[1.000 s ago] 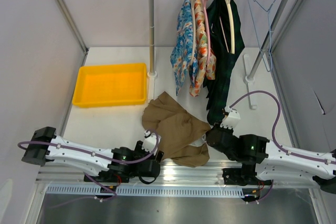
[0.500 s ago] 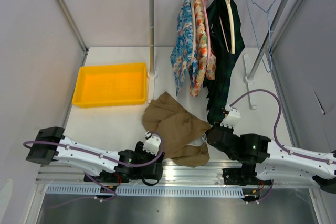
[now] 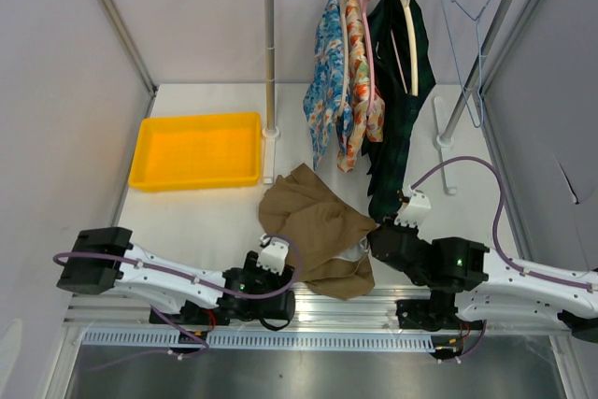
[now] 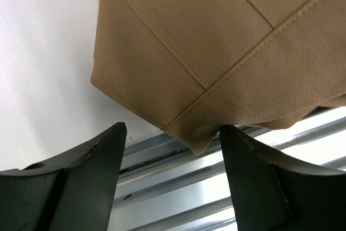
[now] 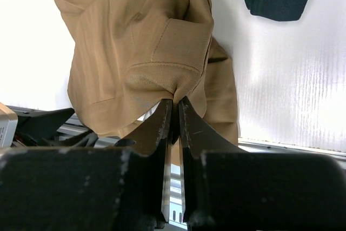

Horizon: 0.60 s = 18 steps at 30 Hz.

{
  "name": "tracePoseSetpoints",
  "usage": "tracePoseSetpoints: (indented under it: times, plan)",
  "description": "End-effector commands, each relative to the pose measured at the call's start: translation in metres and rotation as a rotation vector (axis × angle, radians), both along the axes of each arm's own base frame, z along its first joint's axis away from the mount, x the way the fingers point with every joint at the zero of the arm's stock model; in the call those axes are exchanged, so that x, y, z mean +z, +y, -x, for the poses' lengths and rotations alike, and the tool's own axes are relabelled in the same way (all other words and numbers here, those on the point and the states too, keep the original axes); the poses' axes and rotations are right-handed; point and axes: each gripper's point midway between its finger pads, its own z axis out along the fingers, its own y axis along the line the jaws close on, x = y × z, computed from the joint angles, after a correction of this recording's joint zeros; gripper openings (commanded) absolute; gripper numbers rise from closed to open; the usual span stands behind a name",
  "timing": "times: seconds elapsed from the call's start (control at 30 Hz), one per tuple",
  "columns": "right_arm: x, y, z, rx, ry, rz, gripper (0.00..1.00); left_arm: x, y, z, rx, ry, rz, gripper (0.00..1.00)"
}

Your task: Place the skirt on the hanger

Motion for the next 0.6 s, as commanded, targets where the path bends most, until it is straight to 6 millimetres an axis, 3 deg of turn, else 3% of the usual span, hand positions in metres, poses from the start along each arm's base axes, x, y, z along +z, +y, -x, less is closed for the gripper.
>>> tracePoseSetpoints:
  times: [0.0, 0.4, 0.57]
  plan:
    - [0.028, -0.003, -0.008, -0.037, -0.062, -0.045, 0.03, 0.012, -0.006, -0.015, 0.067, -0.071, 0.051, 0.70]
    - [0.032, -0.006, -0.007, -0.033, -0.065, -0.040, 0.02, 0.035, -0.011, -0.051, 0.114, -0.165, 0.081, 0.33]
    - [0.035, -0.007, -0.006, -0.023, -0.071, -0.033, 0.02, 0.059, -0.015, -0.073, 0.121, -0.196, 0.143, 0.29]
